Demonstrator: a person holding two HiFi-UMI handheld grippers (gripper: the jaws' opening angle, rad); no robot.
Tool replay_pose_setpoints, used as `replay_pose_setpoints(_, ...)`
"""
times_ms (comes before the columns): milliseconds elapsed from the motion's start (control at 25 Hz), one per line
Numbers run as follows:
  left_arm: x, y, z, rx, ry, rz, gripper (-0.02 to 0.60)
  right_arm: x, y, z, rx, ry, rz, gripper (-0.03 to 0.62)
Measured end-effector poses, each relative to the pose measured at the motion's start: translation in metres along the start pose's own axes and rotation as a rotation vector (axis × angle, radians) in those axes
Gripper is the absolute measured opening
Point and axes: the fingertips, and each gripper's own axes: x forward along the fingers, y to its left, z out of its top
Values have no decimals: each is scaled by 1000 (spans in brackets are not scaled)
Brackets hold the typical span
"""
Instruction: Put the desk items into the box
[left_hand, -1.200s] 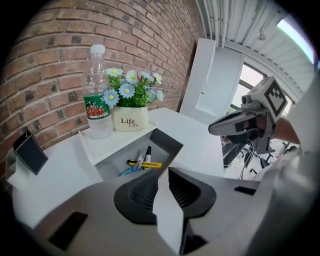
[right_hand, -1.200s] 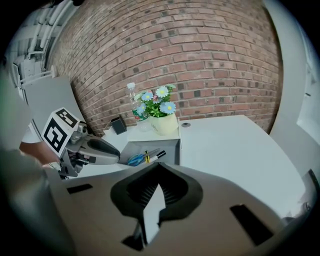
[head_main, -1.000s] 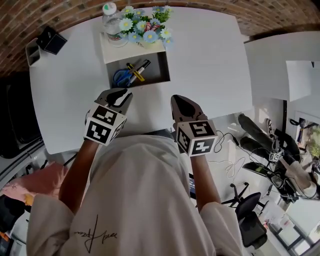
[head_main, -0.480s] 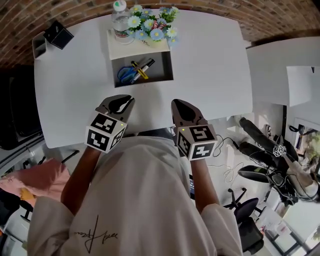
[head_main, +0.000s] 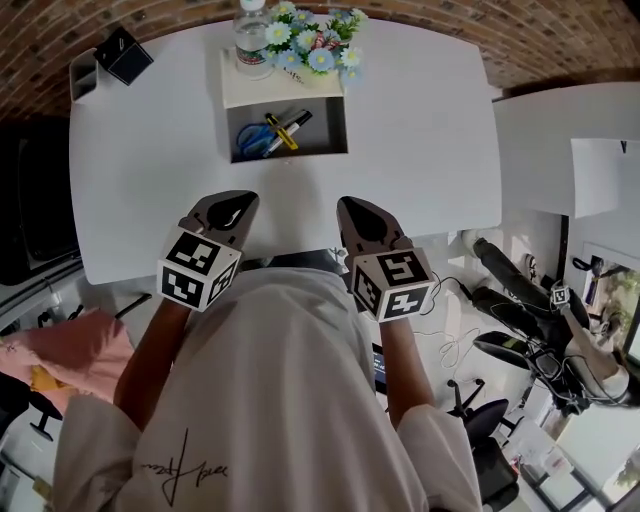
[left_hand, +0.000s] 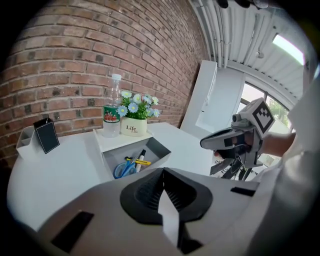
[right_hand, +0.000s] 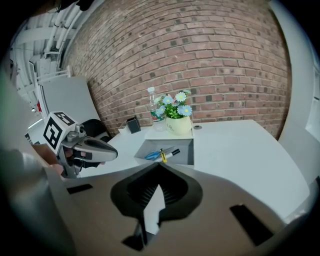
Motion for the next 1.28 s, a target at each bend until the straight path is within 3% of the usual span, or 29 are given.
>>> replay_pose_setpoints(520, -31, -5, 9, -52, -149, -6, 5, -12, 17, 3, -48, -56, 37, 25)
replay_pose_setpoints(1280, -44, 1, 12, -56, -182, 19, 5, -18, 35, 5, -71, -89, 43, 25)
